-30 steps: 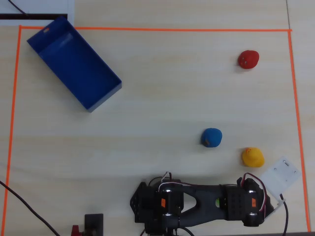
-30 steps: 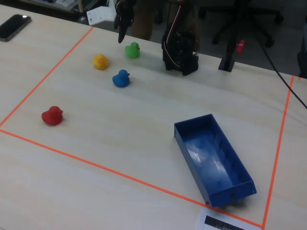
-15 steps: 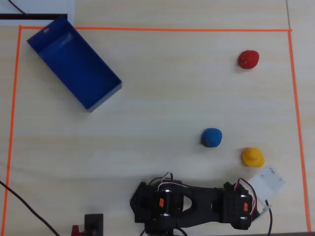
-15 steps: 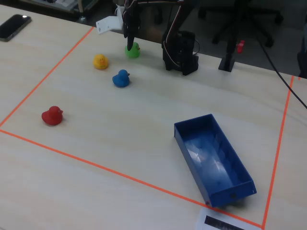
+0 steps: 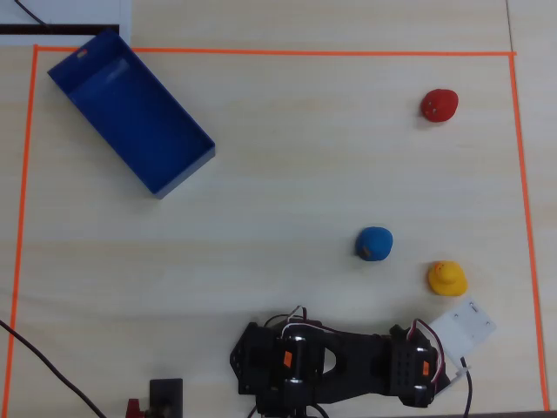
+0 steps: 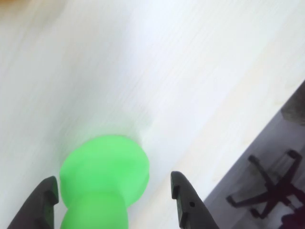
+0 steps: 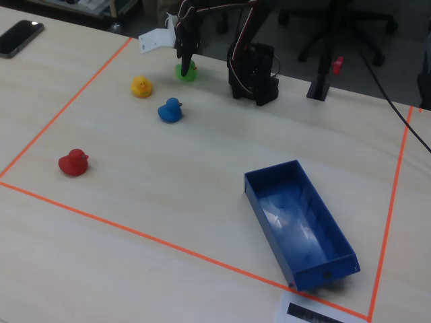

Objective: Grasp green duck and put it into box.

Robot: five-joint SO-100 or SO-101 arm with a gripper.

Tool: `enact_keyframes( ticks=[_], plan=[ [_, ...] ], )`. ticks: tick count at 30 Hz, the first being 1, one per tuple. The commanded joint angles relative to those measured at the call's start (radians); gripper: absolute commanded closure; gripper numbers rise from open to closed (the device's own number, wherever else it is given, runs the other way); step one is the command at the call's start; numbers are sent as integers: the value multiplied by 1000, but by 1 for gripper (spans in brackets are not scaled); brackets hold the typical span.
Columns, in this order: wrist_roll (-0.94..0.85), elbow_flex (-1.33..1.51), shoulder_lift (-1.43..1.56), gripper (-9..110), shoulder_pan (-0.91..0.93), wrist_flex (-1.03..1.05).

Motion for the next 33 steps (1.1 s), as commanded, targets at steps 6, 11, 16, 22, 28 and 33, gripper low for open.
enact_keyframes(
  ticks=[6, 11, 16, 22, 28, 33],
  plan=[
    [-34, 101, -3, 69, 31, -141],
    [-38, 166, -23, 69, 34, -235],
    [-37, 190, -35, 101, 37, -245],
    [-35, 109, -9, 101, 28, -74],
    [-8, -3, 3, 101, 8, 114],
    [199, -287, -20, 101, -150, 423]
  ],
)
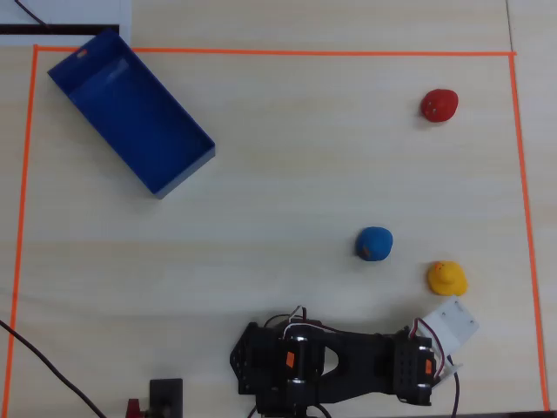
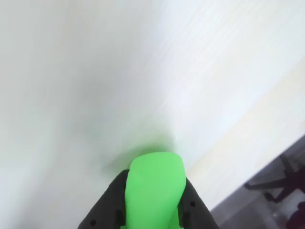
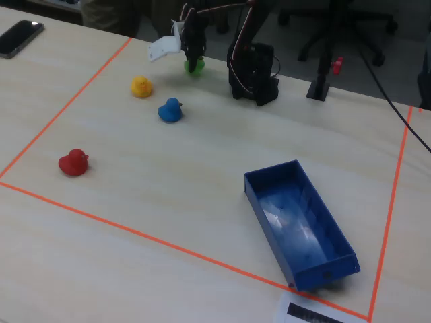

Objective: Grasp green duck and put it into box.

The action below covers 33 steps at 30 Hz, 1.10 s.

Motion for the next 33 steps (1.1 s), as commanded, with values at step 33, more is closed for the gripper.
enact_keyframes(
  ticks=[33],
  plan=[
    [1667, -1140, -463, 101, -2304, 222]
  ],
)
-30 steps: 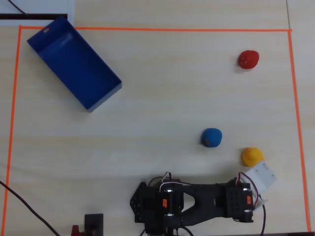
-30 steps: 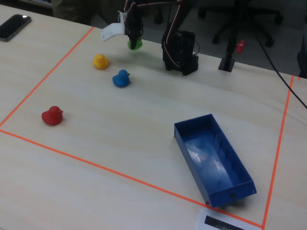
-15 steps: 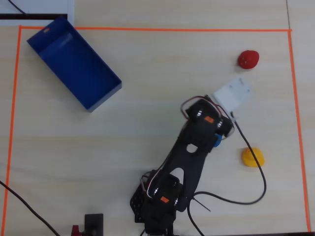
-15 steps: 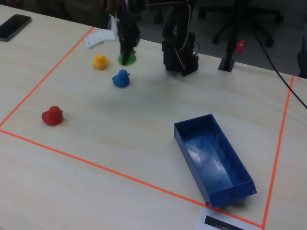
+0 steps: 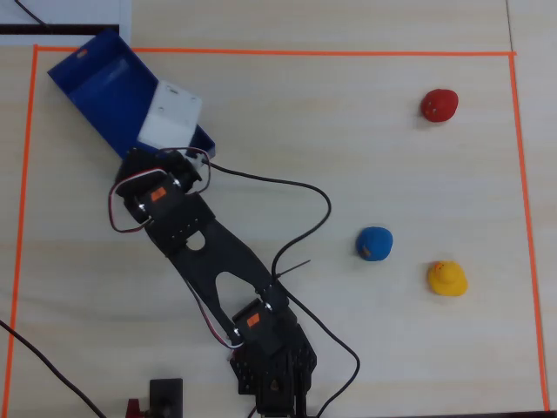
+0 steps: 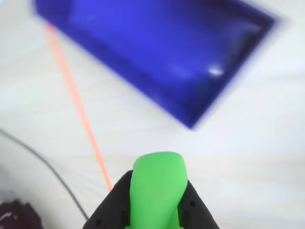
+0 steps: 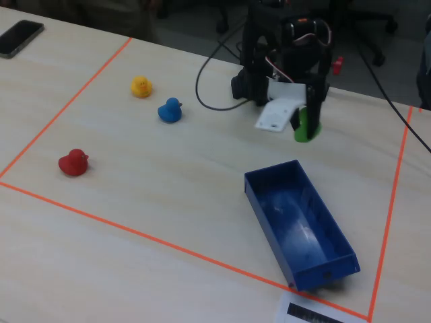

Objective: Grasp green duck and put it into box.

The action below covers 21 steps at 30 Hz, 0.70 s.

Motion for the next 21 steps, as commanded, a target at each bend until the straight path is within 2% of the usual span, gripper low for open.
enact_keyframes(
  ticks=[1, 11, 15, 21],
  plan=[
    [-37, -137, -80, 101, 0, -95],
    [-179, -129, -295, 98, 173, -410],
    [-199, -166, -376, 89, 216, -448],
    [-221, -130, -362, 70, 219, -376]
  ],
)
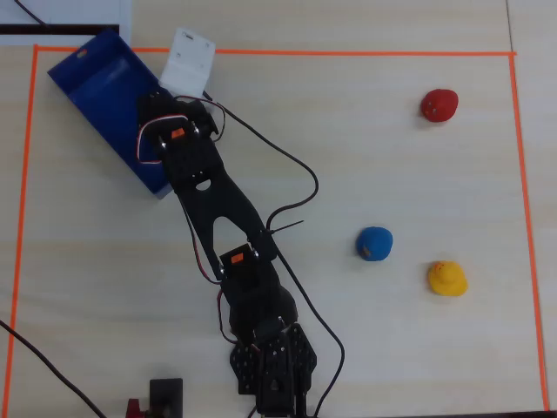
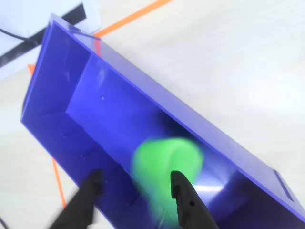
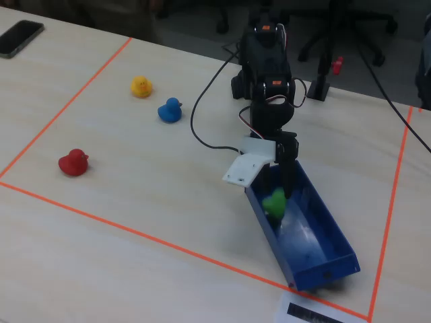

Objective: Grasp green duck and put it into box.

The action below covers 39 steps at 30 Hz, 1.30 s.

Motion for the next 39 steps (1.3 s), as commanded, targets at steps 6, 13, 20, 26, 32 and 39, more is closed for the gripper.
enact_keyframes(
  ticks=[6, 13, 20, 26, 32, 39],
  plan=[
    [-6, 118, 316, 90, 32, 64],
    [-94, 572, 992, 101, 98, 94],
    [-287, 1072, 1520, 101, 258, 98],
    [-354, 1488, 1861, 101, 304, 103],
    [-387, 1721, 2048, 101, 328, 155],
    [-479, 1836, 2049, 101, 354, 267]
  ],
)
